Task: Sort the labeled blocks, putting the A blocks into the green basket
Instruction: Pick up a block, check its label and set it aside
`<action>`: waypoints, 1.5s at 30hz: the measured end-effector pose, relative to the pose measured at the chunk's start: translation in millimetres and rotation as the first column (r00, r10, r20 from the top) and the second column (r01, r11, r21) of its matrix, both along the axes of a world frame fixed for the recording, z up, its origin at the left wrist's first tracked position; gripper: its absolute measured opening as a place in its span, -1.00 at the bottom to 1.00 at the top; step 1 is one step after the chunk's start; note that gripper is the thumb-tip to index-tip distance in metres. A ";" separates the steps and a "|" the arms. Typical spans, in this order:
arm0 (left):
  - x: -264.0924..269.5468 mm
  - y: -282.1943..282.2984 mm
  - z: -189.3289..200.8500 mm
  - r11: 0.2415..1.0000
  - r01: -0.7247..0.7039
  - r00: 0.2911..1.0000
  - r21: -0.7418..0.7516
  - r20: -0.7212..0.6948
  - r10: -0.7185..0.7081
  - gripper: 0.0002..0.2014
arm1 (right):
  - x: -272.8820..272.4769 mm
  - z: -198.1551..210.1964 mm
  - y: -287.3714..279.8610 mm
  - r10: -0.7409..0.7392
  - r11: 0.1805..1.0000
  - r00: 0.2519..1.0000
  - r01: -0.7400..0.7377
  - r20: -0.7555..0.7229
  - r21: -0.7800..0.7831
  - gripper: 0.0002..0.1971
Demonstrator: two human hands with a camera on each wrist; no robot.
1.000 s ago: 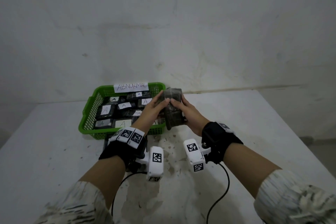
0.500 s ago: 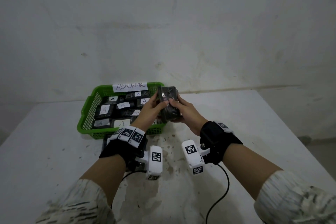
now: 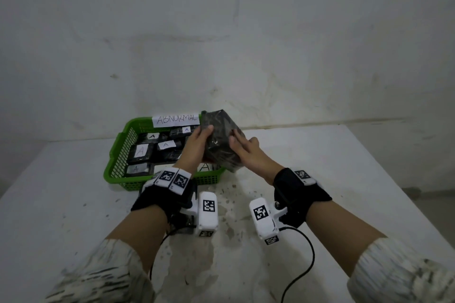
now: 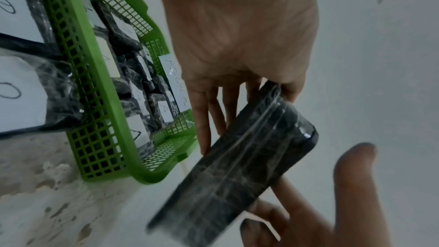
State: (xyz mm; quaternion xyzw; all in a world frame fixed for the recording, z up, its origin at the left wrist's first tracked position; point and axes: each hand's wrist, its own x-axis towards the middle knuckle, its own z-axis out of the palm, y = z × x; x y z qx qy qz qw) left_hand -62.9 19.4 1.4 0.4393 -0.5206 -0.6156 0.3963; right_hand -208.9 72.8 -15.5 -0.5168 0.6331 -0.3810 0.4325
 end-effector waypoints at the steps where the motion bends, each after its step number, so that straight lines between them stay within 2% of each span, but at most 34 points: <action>1: 2.5 -3.5 1.1 0.999 -0.008 1.000 0.047 -0.002 0.008 -0.65 | -3.2 1.4 0.0 0.019 0.999 0.994 -0.022 -0.108 -0.026 -0.23; 3: 7.3 -8.4 2.6 0.984 -0.004 0.998 0.178 -0.058 0.015 -0.64 | -7.1 0.9 -1.4 -0.004 0.992 0.932 -0.041 -0.364 -0.118 -0.24; 5: 11.9 -11.2 3.3 0.959 0.043 0.990 0.282 -0.143 -0.002 -0.63 | -7.7 0.7 -2.7 -0.048 0.985 0.893 -0.032 -0.448 -0.170 -0.31; 7: 15.9 -14.4 0.1 0.941 0.059 0.979 0.334 -0.205 0.012 -0.64 | -9.9 0.1 -3.0 -0.016 0.991 0.919 -0.037 -0.393 -0.128 -0.34; 10: 20.6 -17.4 -5.3 0.925 0.046 0.945 0.376 -0.317 0.081 -0.57 | -11.5 5.7 2.5 0.078 0.993 0.990 -0.087 -0.117 -0.079 -0.37; 12: 20.3 -18.4 -6.6 0.937 0.062 0.936 0.343 -0.345 0.064 -0.55 | -10.5 10.5 6.5 0.064 0.998 0.998 -0.063 0.027 -0.028 -0.44; 14: 17.6 -13.6 -4.3 0.960 0.105 0.965 0.258 -0.261 -0.035 -0.63 | -8.4 12.4 6.9 0.011 0.997 0.994 -0.019 0.105 0.077 -0.45; 16: 13.7 -9.1 -5.0 0.972 0.142 0.978 0.189 -0.179 -0.109 -0.73 | -7.6 11.2 3.7 -0.045 0.986 0.982 0.015 0.183 0.167 -0.36; 18: 11.1 -6.1 -7.4 0.971 0.182 0.974 0.158 -0.165 -0.155 -0.57 | -8.7 10.2 -0.6 -0.095 0.970 0.966 0.035 0.242 0.239 -0.27; 19: 10.1 -5.2 -8.2 0.966 0.207 0.969 0.155 -0.168 -0.181 -0.48 | -8.4 11.6 -1.7 -0.109 0.967 0.963 0.045 0.248 0.251 -0.26; 21: 8.3 -4.8 -8.9 0.958 0.244 0.960 0.149 -0.175 -0.217 -0.39 | -7.3 11.6 -4.9 -0.107 0.970 0.981 0.067 0.161 0.236 -0.26; 23: 7.0 -5.5 -8.0 0.964 0.226 0.964 0.144 -0.177 -0.199 -0.41 | -9.1 4.8 -9.2 -0.153 0.975 0.988 0.154 -0.021 0.160 -0.28; 24: 6.5 -5.8 -7.2 0.970 0.201 0.970 0.139 -0.168 -0.177 -0.46 | -9.7 1.0 -10.7 -0.189 0.977 0.980 0.194 -0.063 0.089 -0.34; 26: 4.8 -5.9 -4.8 0.976 0.180 0.975 0.119 -0.152 -0.161 -0.53 | -6.7 -1.6 -11.4 -0.206 0.977 0.978 0.208 0.035 -0.043 -0.51; 29: 1.0 -2.9 0.7 0.977 0.206 0.974 0.056 -0.113 -0.199 -0.55 | 2.6 -2.9 -12.7 -0.139 0.983 0.974 0.157 0.179 -0.092 -0.52; 31: -1.7 -1.0 4.2 0.975 0.220 0.973 0.025 -0.068 -0.218 -0.59 | 6.3 -7.9 -15.9 -0.150 0.976 0.975 0.173 0.166 -0.135 -0.53; 36: -5.5 0.6 5.8 0.976 0.217 0.976 -0.010 -0.013 -0.217 -0.66 | 9.0 -7.7 -14.4 -0.173 0.965 0.974 0.198 0.146 -0.173 -0.78; 38: -6.2 0.5 4.8 0.980 0.196 0.980 -0.020 -0.013 -0.196 -0.66 | 7.2 -3.3 -13.2 -0.153 0.971 0.974 0.180 0.169 -0.157 -0.72; 41: -6.4 -0.8 4.0 0.983 0.181 0.983 -0.040 -0.014 -0.181 -0.66 | 1.9 -3.1 -11.6 -0.104 0.987 0.985 0.120 0.137 -0.107 -0.48; 45: -9.0 0.9 2.1 0.976 0.217 0.975 -0.024 -0.034 -0.218 -0.49 | 0.7 -1.7 -8.6 -0.115 0.988 0.987 0.125 0.112 -0.093 -0.35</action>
